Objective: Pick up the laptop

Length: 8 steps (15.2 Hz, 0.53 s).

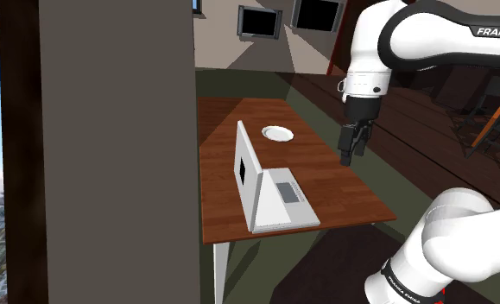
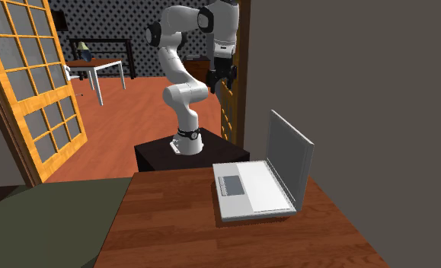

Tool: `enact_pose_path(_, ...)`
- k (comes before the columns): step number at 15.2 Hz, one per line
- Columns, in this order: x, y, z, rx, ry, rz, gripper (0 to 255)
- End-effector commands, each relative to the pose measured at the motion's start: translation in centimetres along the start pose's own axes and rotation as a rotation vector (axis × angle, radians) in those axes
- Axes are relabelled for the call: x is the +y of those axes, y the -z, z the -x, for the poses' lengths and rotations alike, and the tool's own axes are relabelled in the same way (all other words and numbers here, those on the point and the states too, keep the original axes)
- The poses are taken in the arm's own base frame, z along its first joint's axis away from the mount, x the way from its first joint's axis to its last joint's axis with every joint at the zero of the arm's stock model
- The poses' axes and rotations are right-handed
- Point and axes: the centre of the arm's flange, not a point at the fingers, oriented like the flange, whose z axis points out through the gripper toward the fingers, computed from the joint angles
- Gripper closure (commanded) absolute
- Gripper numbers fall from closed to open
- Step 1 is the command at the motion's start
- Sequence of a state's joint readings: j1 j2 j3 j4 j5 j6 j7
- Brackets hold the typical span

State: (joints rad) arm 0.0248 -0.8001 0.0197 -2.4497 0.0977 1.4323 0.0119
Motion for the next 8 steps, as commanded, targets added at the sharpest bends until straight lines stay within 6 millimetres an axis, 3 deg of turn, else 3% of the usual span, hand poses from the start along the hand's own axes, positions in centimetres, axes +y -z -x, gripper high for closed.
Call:
enact_pose_path(1,0.0,0.0,0.0,0.000,0.000,0.000,0)
enact_pose_path(8,-3.3,-0.4,-7.7,0.053,-0.156,-0.010,0)
